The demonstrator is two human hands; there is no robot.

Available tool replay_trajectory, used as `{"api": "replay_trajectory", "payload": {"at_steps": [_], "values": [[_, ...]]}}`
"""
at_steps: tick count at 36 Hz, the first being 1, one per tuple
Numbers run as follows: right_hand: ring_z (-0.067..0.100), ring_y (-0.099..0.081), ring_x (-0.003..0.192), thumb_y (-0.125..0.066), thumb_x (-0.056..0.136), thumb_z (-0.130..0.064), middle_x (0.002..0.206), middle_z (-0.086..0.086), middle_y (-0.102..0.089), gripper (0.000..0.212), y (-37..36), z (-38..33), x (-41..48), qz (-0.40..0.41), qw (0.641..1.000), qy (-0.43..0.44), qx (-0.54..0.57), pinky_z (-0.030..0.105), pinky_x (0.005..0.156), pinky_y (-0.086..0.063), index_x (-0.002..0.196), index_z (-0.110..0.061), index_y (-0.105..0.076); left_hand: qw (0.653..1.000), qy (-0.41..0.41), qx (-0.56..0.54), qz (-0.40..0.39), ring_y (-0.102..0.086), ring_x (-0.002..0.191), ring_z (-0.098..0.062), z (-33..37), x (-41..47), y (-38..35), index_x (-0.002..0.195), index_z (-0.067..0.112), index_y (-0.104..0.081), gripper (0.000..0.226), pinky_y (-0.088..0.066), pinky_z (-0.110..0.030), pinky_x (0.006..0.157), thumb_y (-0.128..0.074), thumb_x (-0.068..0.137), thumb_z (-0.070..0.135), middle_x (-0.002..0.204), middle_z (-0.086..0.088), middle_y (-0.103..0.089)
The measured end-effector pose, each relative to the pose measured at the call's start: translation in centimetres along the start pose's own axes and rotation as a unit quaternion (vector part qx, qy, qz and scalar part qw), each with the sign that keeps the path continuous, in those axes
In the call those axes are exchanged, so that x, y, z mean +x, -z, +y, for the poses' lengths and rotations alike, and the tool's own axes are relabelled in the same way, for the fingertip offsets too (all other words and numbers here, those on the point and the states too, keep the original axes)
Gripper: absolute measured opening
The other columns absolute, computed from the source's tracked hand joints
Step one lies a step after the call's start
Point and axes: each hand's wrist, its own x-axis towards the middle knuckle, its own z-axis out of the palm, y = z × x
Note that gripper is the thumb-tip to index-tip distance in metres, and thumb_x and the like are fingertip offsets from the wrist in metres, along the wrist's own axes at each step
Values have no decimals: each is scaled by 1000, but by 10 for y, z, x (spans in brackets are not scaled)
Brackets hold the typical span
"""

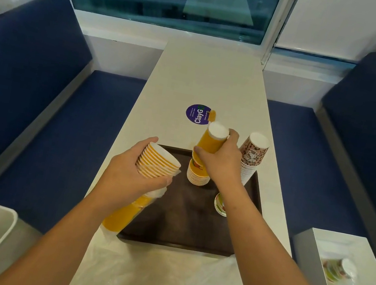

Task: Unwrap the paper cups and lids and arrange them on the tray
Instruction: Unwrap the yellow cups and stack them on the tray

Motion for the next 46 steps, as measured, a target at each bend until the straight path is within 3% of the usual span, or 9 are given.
{"api": "replay_trajectory", "payload": {"at_steps": [7,12,20,27,30,34,38,42,46], "values": [[22,-43,129,-67,92,-43,144,1,-45,55,-6,-12,-37,111,973,176,-97,40,106,-43,140,-23,-50,1000,12,-2,-3,-62,108,-15,2,0,2,157,46,-32,97,-53,-18,79,-84,76,55,131,17,-55],[10,-55,103,-50,108,-33,112,-5,-65,25,2,-34,-74,-161,954,250,-42,30,88,-48,115,-18,-68,1000,-10,-3,-15,-64,102,-12,6,-3,3,156,45,-34,95,-52,-13,72,-84,76,54,125,16,-58],[8,-59,98,-44,109,-35,107,-10,-61,22,11,-46,-89,-233,950,203,-49,18,81,-47,116,-22,-60,1000,-18,-1,-12,-65,100,-12,8,-13,8,155,43,-37,93,-54,-15,75,-84,76,55,123,15,-60],[-1,-54,85,-43,110,-32,95,-10,-57,15,11,-52,-82,-87,974,207,-16,12,68,-36,101,-27,-54,999,-42,10,-13,-67,99,-12,11,-21,12,137,52,-43,75,-55,-24,82,-83,75,60,115,25,-61],[7,-56,91,-46,110,-24,105,-5,-59,11,17,-53,-75,-28,969,247,-9,25,77,-49,108,-24,-57,998,-58,18,-13,-66,99,-8,10,-23,16,134,53,-44,71,-53,-20,78,-85,76,58,113,29,-61],[23,-44,132,-62,99,-3,155,-5,-27,60,28,-51,-71,-126,918,344,-153,36,102,-50,148,-29,-41,998,-63,26,-11,-65,98,-7,11,-21,19,132,54,-43,70,-51,-17,76,-85,76,56,112,30,-59],[30,-34,137,-80,86,-13,166,-6,-18,86,25,-46,-66,-129,815,456,-332,49,108,-44,153,-37,-32,997,-68,23,-25,-66,102,-7,10,-18,20,134,53,-44,72,-52,-17,81,-84,74,59,116,30,-59],[34,-39,131,-86,73,-10,152,1,-47,83,23,-37,-51,-44,833,440,-332,54,104,-45,145,-24,-47,997,-68,29,-26,-66,102,-10,6,-16,20,136,50,-44,75,-54,-20,81,-85,74,59,117,27,-60],[29,-44,128,-90,74,-25,139,1,-57,76,27,-32,-35,55,918,322,-225,50,100,-49,139,-21,-50,999,-41,5,3,-63,102,-13,3,-13,21,139,49,-44,78,-54,-19,75,-89,76,48,114,24,-57]]}}
